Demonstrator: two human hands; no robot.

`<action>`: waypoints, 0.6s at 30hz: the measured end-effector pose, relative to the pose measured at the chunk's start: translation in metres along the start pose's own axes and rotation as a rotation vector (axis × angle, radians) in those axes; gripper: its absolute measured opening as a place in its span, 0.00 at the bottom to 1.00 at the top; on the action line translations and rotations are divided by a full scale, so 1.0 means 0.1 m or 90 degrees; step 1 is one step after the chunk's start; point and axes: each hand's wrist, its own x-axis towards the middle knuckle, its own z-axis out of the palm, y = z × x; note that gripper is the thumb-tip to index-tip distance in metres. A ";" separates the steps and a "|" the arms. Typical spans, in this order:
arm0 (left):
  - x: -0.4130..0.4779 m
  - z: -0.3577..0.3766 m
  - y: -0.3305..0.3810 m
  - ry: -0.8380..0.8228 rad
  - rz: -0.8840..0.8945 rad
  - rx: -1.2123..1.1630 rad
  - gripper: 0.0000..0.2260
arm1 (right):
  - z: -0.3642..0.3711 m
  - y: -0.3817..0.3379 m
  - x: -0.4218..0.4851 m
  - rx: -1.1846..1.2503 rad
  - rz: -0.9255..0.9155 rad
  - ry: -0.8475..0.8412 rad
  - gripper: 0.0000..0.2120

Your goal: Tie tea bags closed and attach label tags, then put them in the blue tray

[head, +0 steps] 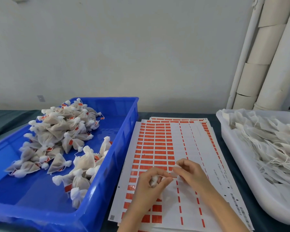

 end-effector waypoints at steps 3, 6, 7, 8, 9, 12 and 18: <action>0.01 0.00 -0.03 0.028 0.003 0.003 0.02 | 0.00 0.01 -0.02 -0.004 -0.006 -0.035 0.07; 0.02 0.00 -0.03 0.039 0.002 -0.002 0.02 | 0.01 0.01 -0.02 -0.020 -0.015 -0.063 0.06; 0.02 0.00 -0.03 0.041 0.002 -0.002 0.02 | 0.01 0.01 -0.02 -0.021 -0.016 -0.069 0.06; 0.02 0.00 -0.02 0.042 0.002 0.001 0.02 | 0.01 0.02 -0.02 -0.019 -0.016 -0.073 0.05; 0.02 0.00 -0.02 0.043 0.002 0.004 0.02 | 0.01 0.02 -0.02 -0.018 -0.015 -0.077 0.05; 0.02 0.00 -0.01 0.036 -0.004 0.022 0.01 | 0.00 0.03 -0.03 -0.008 -0.015 -0.082 0.04; 0.02 0.01 -0.03 0.046 -0.020 0.069 0.03 | 0.00 0.00 -0.06 0.012 -0.022 -0.082 0.07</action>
